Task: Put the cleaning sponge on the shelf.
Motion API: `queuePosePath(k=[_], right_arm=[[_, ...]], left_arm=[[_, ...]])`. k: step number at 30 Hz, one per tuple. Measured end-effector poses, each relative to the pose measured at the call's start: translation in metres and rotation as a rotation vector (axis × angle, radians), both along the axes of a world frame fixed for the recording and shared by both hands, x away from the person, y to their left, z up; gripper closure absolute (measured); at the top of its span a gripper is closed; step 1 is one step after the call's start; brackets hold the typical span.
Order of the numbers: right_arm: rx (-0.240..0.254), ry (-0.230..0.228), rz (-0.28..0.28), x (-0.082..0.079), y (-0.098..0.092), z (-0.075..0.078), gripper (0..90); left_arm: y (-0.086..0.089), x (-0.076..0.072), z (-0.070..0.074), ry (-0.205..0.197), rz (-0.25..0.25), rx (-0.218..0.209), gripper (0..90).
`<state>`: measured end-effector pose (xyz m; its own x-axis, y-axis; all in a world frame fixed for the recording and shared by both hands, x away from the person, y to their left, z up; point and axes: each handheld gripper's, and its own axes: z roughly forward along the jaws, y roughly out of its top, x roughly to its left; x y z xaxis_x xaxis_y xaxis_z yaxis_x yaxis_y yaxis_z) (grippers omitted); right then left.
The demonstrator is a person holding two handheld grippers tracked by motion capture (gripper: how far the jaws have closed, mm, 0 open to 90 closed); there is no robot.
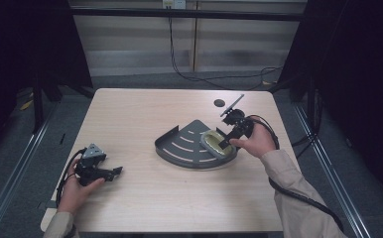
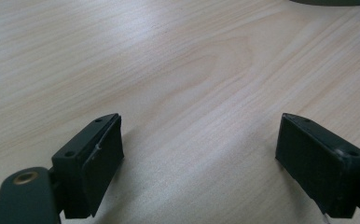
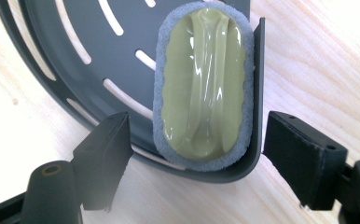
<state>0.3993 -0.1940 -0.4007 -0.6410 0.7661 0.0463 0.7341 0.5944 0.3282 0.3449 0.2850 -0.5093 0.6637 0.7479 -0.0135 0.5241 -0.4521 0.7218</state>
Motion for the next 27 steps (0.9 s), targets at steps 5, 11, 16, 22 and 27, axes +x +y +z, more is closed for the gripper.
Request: queuePosePath(k=[5, 11, 16, 22, 27], right_arm=[[0.006, 0.001, 0.002, -0.006, -0.005, 0.001, 20.7], [0.008, 0.004, 0.006, -0.012, -0.009, 0.000, 20.0], [0.022, -0.005, 0.014, -0.020, -0.013, 0.001, 19.5], [0.032, -0.004, 0.023, -0.027, -0.019, -0.003, 18.4], [0.047, -0.009, 0.024, -0.033, -0.022, -0.004, 17.9]], left_arm=[[0.000, 0.000, 0.000, 0.000, 0.000, 0.000, 14.4], [0.000, 0.000, 0.000, 0.000, 0.000, 0.000, 14.4], [0.000, 0.000, 0.000, 0.000, 0.000, 0.000, 14.4], [0.000, 0.000, 0.000, 0.000, 0.000, 0.000, 14.4], [0.000, 0.000, 0.000, 0.000, 0.000, 0.000, 14.4]])
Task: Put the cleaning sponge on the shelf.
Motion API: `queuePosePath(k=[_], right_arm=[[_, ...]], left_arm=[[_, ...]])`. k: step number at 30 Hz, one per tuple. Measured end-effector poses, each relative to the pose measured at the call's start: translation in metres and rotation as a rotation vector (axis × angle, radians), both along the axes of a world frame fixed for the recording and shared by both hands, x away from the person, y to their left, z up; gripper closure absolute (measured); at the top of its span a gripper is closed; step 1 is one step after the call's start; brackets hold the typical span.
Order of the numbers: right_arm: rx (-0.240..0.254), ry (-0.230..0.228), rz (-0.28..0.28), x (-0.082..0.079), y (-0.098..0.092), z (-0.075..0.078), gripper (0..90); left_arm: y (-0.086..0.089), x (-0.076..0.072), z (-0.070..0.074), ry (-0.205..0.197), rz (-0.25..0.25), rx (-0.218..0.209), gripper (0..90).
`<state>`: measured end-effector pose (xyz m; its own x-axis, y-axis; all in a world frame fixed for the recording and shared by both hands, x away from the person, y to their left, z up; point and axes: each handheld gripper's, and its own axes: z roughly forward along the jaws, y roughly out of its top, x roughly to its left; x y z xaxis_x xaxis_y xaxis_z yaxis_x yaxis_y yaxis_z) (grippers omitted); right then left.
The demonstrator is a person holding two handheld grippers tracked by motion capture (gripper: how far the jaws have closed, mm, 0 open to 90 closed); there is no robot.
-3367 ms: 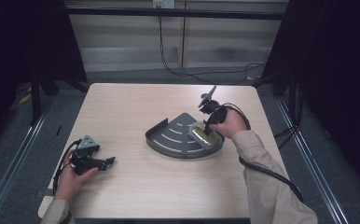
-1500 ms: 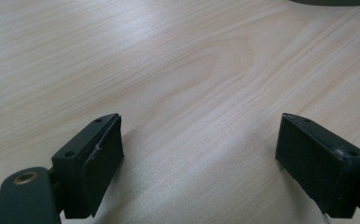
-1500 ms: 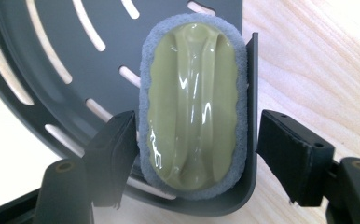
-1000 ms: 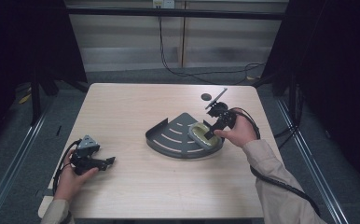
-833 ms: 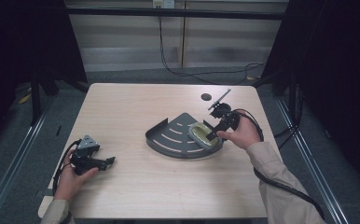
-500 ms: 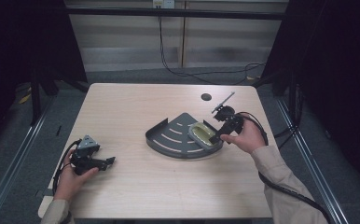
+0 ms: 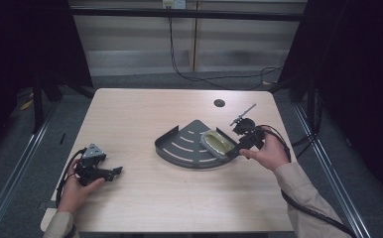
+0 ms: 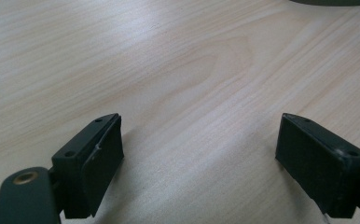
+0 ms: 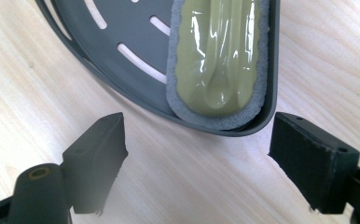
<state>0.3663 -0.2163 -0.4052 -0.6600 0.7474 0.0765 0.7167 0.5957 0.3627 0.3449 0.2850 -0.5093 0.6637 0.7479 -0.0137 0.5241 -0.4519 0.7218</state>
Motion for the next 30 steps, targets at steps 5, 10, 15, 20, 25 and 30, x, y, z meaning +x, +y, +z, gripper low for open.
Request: queuePosePath(k=[5, 10, 15, 20, 25, 30], right_arm=[[0.007, -0.016, 0.012, -0.007, -0.005, -0.003, 17.3], [0.010, -0.014, 0.017, -0.012, -0.008, -0.006, 16.9], [0.028, -0.022, 0.020, -0.019, -0.015, -0.012, 16.2], [0.033, -0.023, 0.024, -0.026, -0.020, -0.017, 16.2], [0.039, -0.021, 0.032, -0.033, -0.028, -0.026, 16.0], [0.052, -0.020, 0.023, -0.044, -0.038, -0.038, 16.0]], left_arm=[[0.000, 0.000, 0.000, 0.000, 0.000, 0.000, 14.4], [0.000, 0.000, 0.000, 0.000, 0.000, 0.000, 14.4], [0.000, 0.000, 0.000, 0.000, 0.000, 0.000, 14.4], [0.000, 0.000, 0.000, 0.000, 0.000, 0.000, 14.4], [0.000, 0.000, 0.000, 0.000, 0.000, 0.000, 14.4], [0.000, 0.000, 0.000, 0.000, 0.000, 0.000, 14.4]])
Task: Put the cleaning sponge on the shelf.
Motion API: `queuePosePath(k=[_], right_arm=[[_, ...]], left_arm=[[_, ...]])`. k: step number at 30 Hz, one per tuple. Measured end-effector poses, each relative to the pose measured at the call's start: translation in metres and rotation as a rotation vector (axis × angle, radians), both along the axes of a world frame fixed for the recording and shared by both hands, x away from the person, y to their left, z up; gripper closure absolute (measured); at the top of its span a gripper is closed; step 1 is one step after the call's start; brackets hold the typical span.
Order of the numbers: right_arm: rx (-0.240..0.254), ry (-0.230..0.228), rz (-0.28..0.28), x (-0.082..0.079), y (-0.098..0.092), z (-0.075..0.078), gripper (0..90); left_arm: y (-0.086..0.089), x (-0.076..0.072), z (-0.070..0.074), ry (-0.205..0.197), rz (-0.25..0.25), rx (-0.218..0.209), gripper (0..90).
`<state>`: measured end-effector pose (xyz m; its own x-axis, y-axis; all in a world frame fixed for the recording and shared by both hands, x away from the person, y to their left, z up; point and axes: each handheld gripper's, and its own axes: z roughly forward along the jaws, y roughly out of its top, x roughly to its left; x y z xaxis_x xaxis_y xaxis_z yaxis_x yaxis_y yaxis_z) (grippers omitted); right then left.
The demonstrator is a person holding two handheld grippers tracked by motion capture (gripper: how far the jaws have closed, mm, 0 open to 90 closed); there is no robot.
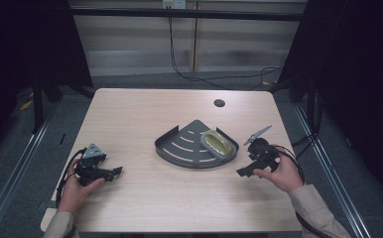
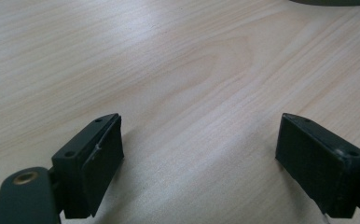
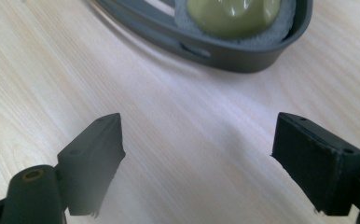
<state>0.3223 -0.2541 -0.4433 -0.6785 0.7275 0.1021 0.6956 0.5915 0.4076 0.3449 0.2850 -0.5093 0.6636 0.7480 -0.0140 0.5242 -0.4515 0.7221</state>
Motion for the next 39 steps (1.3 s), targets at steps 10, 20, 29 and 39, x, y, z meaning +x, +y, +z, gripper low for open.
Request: queuePosePath(k=[10, 20, 29, 39], right_arm=[[0.021, -0.003, -0.014, -0.013, -0.011, -0.014, 16.0], [0.033, -0.023, -0.015, -0.022, -0.022, -0.029, 15.9], [0.030, -0.030, -0.005, -0.028, -0.029, -0.040, 15.8], [0.034, -0.130, 0.019, -0.038, -0.034, -0.048, 13.7]], left_arm=[[0.000, 0.000, 0.000, 0.000, 0.000, 0.000, 14.4], [0.000, 0.000, 0.000, 0.000, -0.001, 0.000, 14.4], [0.000, 0.000, 0.000, -0.001, -0.001, 0.000, 14.5], [0.000, 0.000, 0.000, -0.001, -0.002, 0.000, 14.5]])
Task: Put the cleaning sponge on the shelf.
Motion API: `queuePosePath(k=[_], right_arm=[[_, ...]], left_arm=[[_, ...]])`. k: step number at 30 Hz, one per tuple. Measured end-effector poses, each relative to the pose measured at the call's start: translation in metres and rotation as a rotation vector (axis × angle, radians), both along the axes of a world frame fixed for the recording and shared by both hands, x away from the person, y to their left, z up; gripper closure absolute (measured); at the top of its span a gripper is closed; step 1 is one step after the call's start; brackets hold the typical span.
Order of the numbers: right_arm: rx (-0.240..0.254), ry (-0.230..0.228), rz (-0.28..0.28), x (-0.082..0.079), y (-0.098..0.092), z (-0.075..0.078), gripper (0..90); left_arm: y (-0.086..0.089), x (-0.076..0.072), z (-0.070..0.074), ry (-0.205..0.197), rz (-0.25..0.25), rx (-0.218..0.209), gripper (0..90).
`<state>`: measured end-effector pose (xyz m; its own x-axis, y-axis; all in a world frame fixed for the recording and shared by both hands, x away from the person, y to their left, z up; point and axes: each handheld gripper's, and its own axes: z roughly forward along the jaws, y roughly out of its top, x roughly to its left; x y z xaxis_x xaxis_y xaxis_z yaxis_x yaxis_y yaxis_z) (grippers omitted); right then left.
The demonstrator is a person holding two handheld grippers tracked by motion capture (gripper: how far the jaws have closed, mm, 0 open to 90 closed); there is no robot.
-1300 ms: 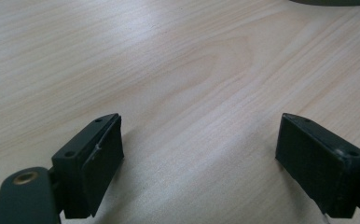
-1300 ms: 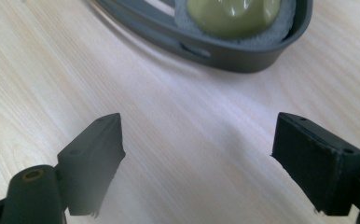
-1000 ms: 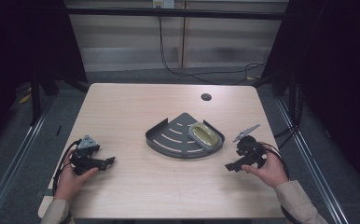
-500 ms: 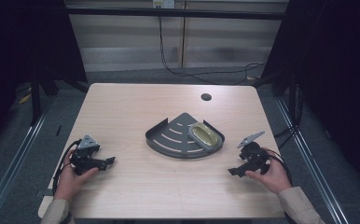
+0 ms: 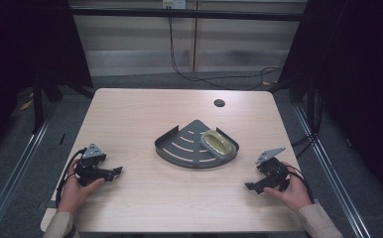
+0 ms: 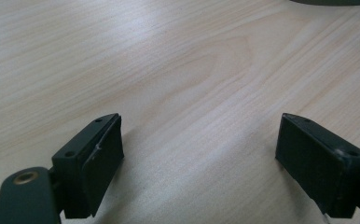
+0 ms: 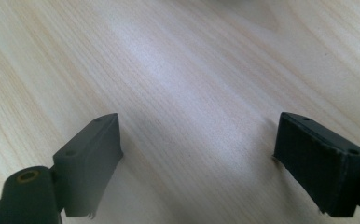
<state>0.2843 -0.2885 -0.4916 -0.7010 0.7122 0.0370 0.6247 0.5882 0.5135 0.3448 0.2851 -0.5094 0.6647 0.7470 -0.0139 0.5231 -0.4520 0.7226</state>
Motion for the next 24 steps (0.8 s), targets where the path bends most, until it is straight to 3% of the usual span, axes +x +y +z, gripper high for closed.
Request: queuePosePath(k=[2, 11, 14, 24], right_arm=[[0.029, -0.037, 0.006, -0.003, -0.004, -0.003, 13.4], [0.095, -0.102, -0.008, -0.011, -0.011, -0.009, 13.2], [0.140, -0.155, -0.019, -0.017, -0.015, -0.015, 12.9], [0.178, -0.195, -0.043, -0.021, -0.016, -0.019, 12.9]], left_arm=[[0.000, 0.000, 0.000, 0.000, 0.000, 0.000, 14.5], [0.000, 0.000, 0.000, -0.001, 0.000, 0.000, 14.5], [0.000, 0.000, 0.000, -0.001, 0.000, 0.000, 14.5], [0.000, 0.000, 0.000, 0.001, 0.000, -0.001, 14.5]])
